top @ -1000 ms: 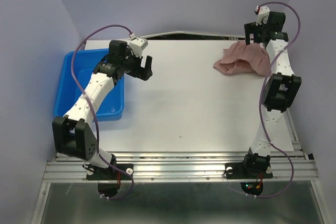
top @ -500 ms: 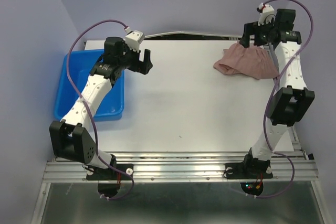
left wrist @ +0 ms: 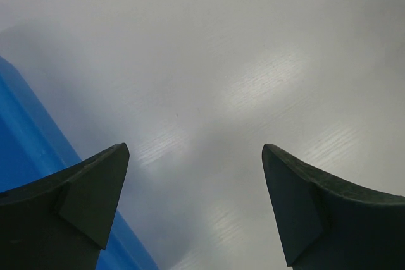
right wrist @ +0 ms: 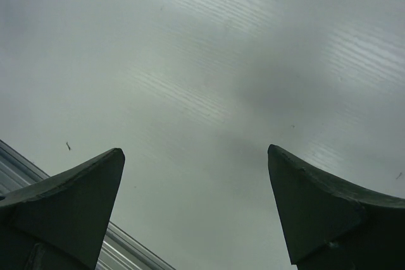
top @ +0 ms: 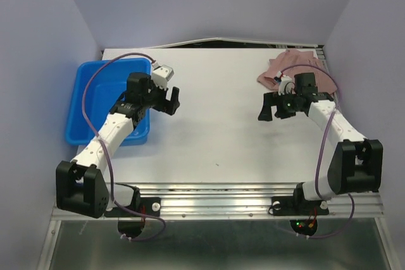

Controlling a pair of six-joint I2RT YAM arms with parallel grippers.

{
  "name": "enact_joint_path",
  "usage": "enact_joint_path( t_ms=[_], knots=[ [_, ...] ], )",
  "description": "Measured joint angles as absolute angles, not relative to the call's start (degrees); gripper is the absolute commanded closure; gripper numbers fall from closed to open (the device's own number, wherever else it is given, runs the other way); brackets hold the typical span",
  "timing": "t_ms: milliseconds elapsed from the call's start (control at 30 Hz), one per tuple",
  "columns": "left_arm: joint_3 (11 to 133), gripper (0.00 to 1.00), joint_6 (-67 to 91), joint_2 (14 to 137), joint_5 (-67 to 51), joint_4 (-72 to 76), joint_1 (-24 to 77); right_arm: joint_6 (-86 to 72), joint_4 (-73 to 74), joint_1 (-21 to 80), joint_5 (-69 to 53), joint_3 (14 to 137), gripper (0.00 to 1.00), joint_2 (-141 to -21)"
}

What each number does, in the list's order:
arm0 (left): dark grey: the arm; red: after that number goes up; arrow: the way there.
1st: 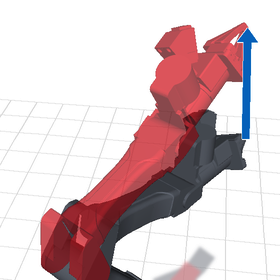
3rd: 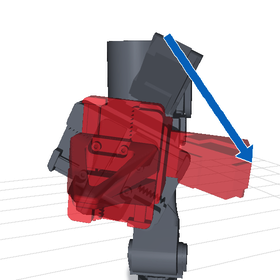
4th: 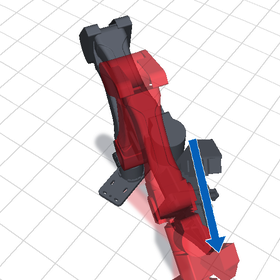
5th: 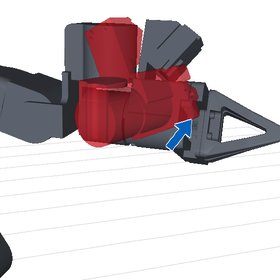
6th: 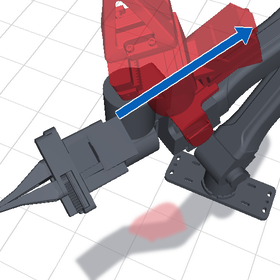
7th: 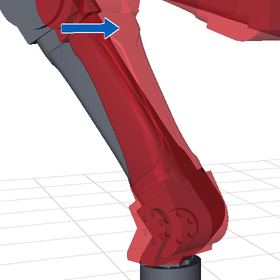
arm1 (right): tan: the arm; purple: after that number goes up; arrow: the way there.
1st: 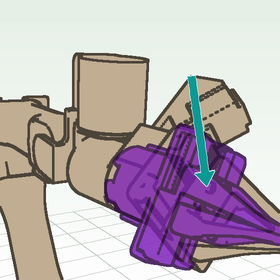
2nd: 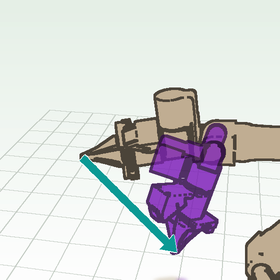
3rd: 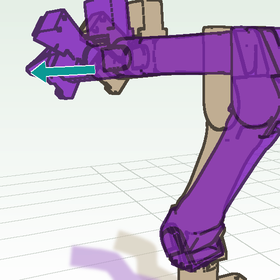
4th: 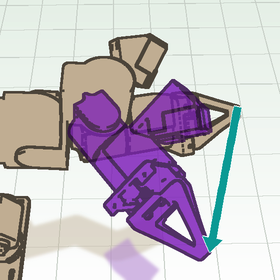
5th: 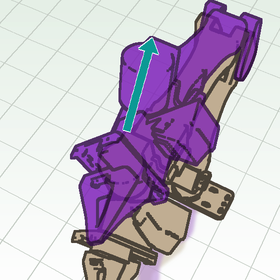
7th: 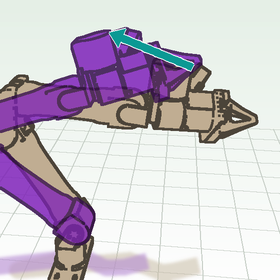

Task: Fold and stack the skirts
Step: Neatly place the folded skirt to the corner

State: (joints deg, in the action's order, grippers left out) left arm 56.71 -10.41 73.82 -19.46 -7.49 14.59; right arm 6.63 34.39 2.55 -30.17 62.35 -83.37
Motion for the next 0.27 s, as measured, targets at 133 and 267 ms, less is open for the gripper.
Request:
enact_joint_path(
  t_ms=[133,267],
  knots=[
    [52.75,0.01,-11.90,71.37,-18.94,-7.81,14.59,5.26,32.36,2.72,-30.24,55.40,0.00,-79.92],
    [52.01,0.01,-13.56,71.18,-18.50,-8.10,14.68,4.86,32.21,3.11,-30.20,53.39,0.00,-77.19]
  ],
)
